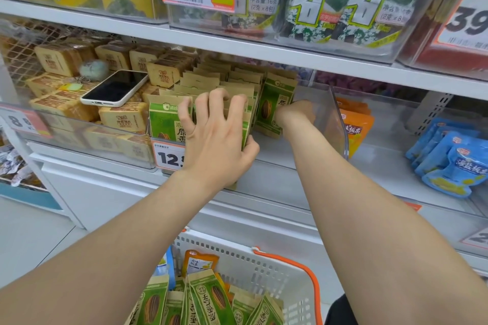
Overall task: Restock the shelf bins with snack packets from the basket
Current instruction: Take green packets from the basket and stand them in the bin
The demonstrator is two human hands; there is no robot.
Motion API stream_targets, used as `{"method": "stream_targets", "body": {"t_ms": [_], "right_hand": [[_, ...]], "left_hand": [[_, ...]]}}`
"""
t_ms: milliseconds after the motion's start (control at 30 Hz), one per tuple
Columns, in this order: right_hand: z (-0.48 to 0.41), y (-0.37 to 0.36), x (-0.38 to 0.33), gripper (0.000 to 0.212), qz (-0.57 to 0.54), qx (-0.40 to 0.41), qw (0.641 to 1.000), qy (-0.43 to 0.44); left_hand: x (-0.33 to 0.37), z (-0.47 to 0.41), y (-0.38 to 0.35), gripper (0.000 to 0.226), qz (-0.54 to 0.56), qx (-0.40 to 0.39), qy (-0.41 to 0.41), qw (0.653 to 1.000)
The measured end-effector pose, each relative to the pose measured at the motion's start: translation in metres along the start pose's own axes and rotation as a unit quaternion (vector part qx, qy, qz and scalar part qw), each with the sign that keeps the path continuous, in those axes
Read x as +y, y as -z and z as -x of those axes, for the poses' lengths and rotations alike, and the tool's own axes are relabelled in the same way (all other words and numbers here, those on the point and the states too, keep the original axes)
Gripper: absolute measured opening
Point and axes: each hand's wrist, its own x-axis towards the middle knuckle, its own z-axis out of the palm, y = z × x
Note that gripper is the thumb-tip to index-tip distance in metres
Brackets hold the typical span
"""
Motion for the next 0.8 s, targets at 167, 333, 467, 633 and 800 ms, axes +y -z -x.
{"method": "stream_targets", "body": {"t_ms": [167, 333, 467, 633, 800], "right_hand": [[-0.005, 0.0, 0.005, 0.052, 0.011, 0.014, 1.0, -0.01], [-0.008, -0.001, 0.003, 0.065, 0.008, 0.034, 0.999, 0.029], [-0.006, -0.005, 0.002, 0.04, 0.012, 0.051, 0.996, 0.066], [-0.007, -0.011, 0.005, 0.028, 0.035, 0.021, 0.997, 0.073], [-0.009, -0.011, 0.01, 0.048, 0.077, -0.009, 0.995, 0.068]], "left_hand": [[0.001, 0.001, -0.001, 0.062, 0.0, -0.003, 0.003, 1.0], [0.001, 0.001, -0.002, 0.062, 0.005, -0.004, 0.0, 1.0], [0.001, 0.001, -0.002, 0.062, 0.005, -0.002, 0.0, 1.0], [0.0, 0.001, -0.002, 0.062, 0.01, -0.003, -0.002, 1.0], [0.001, 0.004, 0.001, 0.067, 0.017, -0.009, -0.006, 1.0]]}}
